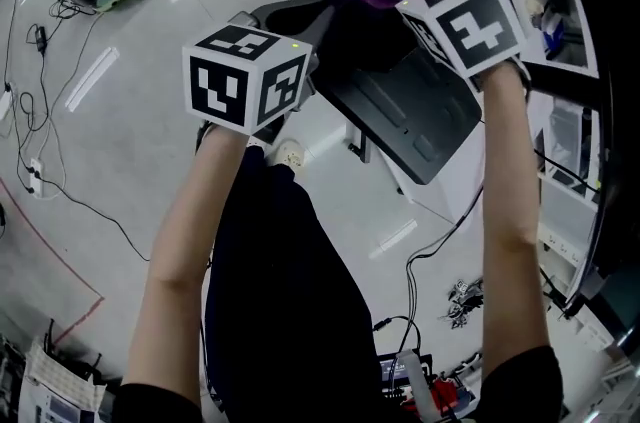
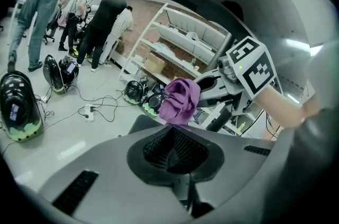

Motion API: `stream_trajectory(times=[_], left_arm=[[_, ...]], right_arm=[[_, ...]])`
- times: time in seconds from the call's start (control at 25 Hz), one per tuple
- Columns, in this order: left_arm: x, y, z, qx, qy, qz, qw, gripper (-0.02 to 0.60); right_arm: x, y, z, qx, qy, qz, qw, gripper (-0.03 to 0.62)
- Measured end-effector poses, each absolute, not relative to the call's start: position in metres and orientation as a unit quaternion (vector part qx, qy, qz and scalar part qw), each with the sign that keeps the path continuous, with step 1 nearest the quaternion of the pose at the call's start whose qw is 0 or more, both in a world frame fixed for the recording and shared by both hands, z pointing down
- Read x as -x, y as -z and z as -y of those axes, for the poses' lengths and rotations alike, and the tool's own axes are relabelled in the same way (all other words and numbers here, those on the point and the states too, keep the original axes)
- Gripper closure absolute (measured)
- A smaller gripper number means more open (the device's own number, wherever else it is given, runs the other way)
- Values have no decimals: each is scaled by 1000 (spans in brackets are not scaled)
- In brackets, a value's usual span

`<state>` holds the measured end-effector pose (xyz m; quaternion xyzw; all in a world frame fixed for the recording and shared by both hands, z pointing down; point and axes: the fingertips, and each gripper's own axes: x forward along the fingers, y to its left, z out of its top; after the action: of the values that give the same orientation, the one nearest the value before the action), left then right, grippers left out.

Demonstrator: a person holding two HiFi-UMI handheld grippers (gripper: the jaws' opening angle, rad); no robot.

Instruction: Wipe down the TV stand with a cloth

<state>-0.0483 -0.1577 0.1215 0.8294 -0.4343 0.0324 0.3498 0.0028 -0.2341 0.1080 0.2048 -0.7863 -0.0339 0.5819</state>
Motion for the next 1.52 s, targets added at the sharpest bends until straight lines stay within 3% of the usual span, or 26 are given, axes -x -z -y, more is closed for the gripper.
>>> stream_trajectory(times=[0.36,0.76,1.04,1.52], left_arm=[[-6,-116,162,-853,-49,394,337,575],[-11,-128,162,-851,-59,394,342,575],[-12,-133,164,-849,-62,395,344,575],[-45,-120,158,-868,-64,359,336,575]], right_arm=[[-68,-92,255,-309,22,817,487,496],[-105,-167,250,-282,-70,810,510,496],[-102,-205,249,-245,-184,827,472,496],[-133,-209,232,-253,-163,811,501,496]])
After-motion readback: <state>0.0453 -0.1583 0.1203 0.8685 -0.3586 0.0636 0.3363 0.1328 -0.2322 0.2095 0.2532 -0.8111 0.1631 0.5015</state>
